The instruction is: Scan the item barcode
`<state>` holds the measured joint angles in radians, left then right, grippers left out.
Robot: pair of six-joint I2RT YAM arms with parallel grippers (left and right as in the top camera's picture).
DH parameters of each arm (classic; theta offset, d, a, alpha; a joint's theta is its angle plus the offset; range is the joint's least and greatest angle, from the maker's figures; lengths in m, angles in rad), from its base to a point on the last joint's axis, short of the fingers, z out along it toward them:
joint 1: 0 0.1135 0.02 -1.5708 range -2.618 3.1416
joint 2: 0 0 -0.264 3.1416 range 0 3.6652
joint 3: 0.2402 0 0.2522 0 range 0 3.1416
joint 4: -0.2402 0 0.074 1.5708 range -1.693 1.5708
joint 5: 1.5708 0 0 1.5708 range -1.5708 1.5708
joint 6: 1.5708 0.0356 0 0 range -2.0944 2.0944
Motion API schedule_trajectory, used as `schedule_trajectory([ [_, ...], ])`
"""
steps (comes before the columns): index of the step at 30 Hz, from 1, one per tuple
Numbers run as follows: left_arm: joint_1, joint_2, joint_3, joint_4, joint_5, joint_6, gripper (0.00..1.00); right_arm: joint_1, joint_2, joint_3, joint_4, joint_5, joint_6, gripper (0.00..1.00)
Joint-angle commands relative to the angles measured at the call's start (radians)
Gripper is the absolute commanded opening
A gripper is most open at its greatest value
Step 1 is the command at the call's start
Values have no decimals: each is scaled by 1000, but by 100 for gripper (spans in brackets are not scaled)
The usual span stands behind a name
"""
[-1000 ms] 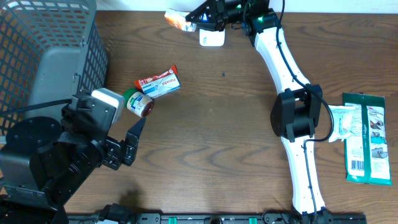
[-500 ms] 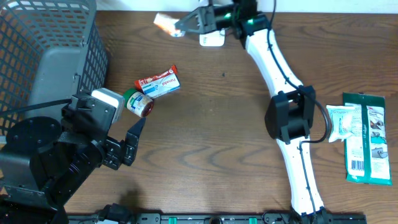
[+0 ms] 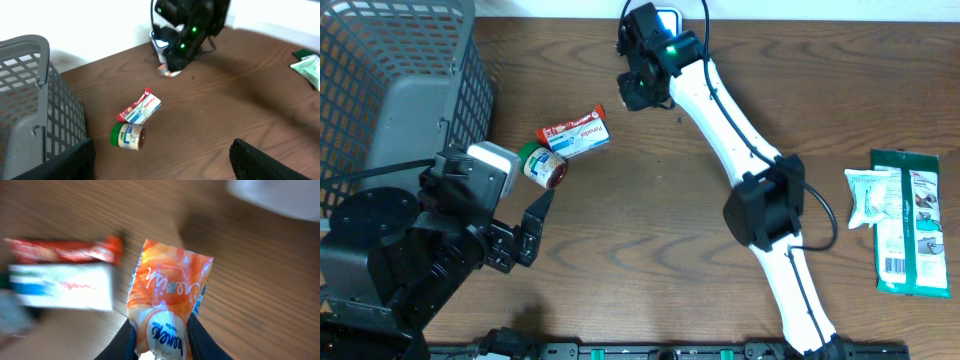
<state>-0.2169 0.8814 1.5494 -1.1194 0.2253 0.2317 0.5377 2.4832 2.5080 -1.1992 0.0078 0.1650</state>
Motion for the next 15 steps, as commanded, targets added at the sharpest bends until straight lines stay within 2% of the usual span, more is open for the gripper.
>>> schedule_trajectory([
  [1, 2, 0, 6, 1, -10, -5, 86, 64, -123, 11, -92, 446, 36, 1],
  [5, 2, 0, 6, 2, -10, -5, 86, 122, -133, 9, -323, 684, 329, 1],
  [9, 2, -1, 6, 2, -10, -5, 86, 129, -131, -38, -445, 831, 534, 1],
  [12, 2, 0, 6, 2, -10, -5, 86, 134, -131, -117, -467, 918, 617, 1],
  [15, 2, 0, 6, 2, -10, -5, 86, 143, -131, -201, -438, 958, 631, 1],
])
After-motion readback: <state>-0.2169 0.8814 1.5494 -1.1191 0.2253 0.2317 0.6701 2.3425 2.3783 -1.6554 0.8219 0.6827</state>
